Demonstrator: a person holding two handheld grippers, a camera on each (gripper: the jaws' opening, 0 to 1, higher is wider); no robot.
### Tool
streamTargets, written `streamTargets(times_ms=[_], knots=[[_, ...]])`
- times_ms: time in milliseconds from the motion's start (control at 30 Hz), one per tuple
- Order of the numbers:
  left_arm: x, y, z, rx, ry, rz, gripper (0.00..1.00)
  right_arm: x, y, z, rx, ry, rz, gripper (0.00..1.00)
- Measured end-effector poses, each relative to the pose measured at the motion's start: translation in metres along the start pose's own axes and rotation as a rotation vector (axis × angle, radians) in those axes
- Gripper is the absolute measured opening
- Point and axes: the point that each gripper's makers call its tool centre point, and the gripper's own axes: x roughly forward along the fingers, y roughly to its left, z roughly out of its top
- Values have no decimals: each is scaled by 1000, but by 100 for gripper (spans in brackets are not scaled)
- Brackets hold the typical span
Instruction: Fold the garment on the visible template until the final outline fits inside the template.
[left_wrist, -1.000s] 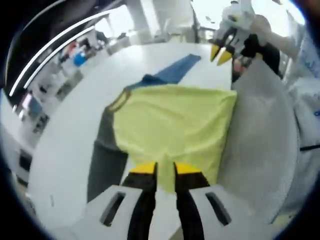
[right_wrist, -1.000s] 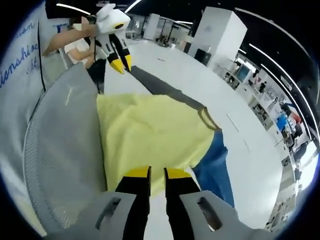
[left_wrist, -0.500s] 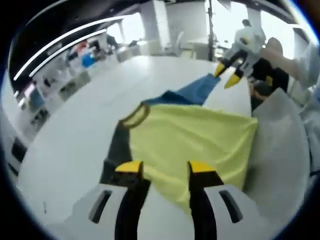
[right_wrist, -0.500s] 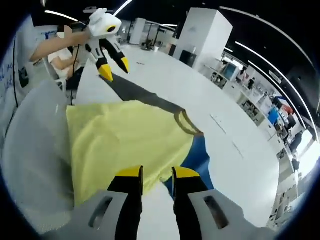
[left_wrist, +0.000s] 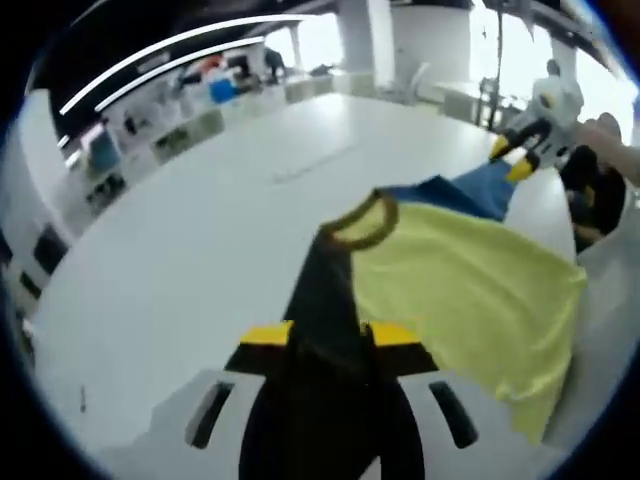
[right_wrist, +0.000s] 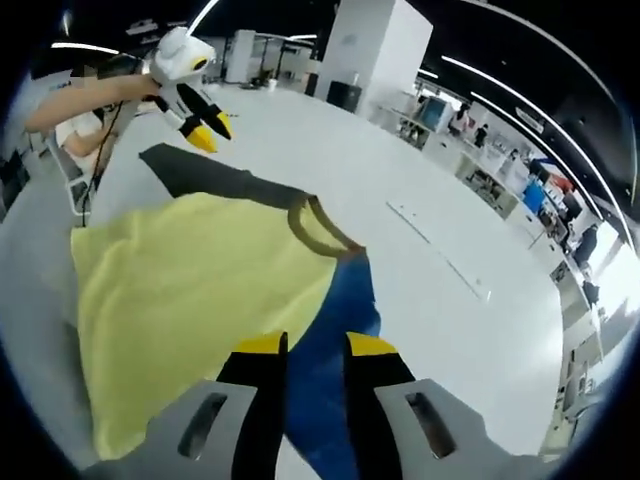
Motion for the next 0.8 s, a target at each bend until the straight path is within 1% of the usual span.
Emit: streamTargets(times_ms=[133, 167, 267, 333, 500, 633, 700, 800], knots=[[16, 13, -8, -29, 27, 5, 23, 14, -12, -4, 15, 15, -5, 20], [22, 16, -12, -30, 43, 2, 22, 19, -17, -6, 24, 19, -7, 20], [33, 21, -21, -29, 81, 0, 22, 29, -24, -9, 46, 28, -1, 19], [39, 24, -23, -33, 86, 2, 23, 35, -29, -12, 56, 35, -2, 19], [50, 31, -25, -68, 93, 0, 22, 49, -39, -17, 82, 46, -1, 19], [58, 33, -30, -64, 115, -2, 21, 57, -48, -22, 98, 54, -2, 19], [61, 33, -33, -56, 129, -6, 20, 61, -50, -24, 112, 54, -1, 19], [64, 33, -36, -66, 142, -10, 19, 66, -51, -25, 121, 58, 10, 19]])
